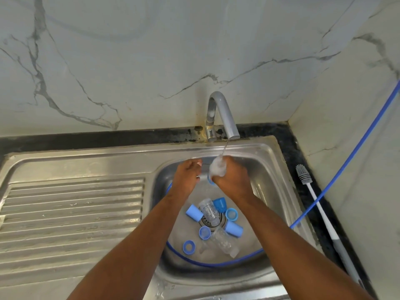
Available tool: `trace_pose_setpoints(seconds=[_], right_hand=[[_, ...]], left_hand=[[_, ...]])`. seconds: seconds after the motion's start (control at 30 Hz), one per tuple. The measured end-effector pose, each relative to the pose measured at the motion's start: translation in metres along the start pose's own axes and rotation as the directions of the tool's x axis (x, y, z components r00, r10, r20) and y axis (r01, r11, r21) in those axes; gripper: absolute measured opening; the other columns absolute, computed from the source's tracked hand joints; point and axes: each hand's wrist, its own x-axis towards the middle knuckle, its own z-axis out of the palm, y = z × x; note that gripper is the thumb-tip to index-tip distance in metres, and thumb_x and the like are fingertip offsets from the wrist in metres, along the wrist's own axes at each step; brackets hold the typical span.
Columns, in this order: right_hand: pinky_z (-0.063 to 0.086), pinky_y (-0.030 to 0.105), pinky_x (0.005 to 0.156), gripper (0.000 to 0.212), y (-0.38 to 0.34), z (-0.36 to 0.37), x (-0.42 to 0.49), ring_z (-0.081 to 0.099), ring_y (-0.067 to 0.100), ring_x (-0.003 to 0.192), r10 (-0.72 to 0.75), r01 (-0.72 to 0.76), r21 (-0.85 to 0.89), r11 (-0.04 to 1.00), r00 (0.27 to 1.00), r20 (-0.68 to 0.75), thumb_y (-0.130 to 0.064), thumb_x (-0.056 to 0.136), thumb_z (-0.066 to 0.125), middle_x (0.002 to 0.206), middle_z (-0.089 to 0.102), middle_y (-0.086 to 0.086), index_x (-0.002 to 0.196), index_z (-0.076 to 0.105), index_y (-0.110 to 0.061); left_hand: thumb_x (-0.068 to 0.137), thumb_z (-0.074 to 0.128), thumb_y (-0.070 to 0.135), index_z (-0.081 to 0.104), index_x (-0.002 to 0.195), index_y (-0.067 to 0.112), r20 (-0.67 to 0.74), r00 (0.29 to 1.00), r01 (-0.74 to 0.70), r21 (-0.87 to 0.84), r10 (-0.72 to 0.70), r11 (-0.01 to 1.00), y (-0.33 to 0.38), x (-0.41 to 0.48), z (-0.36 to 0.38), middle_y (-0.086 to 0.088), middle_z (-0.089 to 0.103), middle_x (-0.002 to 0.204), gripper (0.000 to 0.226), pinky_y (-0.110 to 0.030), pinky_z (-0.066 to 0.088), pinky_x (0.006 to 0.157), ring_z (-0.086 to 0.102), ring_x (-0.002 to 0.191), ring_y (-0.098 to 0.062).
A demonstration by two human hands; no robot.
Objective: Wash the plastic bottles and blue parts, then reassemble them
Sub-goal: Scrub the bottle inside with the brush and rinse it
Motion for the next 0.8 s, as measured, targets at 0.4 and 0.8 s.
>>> trace_pose_setpoints(seconds=[0.4, 0.8], right_hand=[[0.046, 0.021, 0.075, 0.04, -0.008, -0.005, 0.011, 0.062, 0.013, 0.095, -0.039, 0.039, 0.001, 0.999, 0.998, -0.045, -0.023, 0.077, 0.079, 0.102, 0.063, -0.006, 0.111, 0.059, -0.019], [0.05, 0.01, 0.07, 0.047, -0.006, -0.003, 0.008, 0.066, 0.003, 0.09, 0.035, -0.067, 0.29, 0.955, 0.993, 0.115, -0.018, 0.075, 0.086, 0.1, 0.07, -0.008, 0.115, 0.061, -0.021]], left_hand=[[0.102, 0.057, 0.028, 0.068, 0.113, 0.004, 0.095, 0.979, 0.198, -0.2, -0.182, 0.96, -0.002, -0.001, 0.012, -0.017, 0.073, 0.105, 0.028, -0.037, 0.061, 0.078, 0.069, 0.093, -0.028], [0.097, 0.065, 0.039, 0.066, 0.118, 0.004, 0.304, 0.909, 0.391, -0.393, -0.284, 0.832, 0.006, -0.006, -0.008, -0.018, 0.075, 0.109, 0.04, -0.039, 0.062, 0.084, 0.075, 0.097, -0.03]])
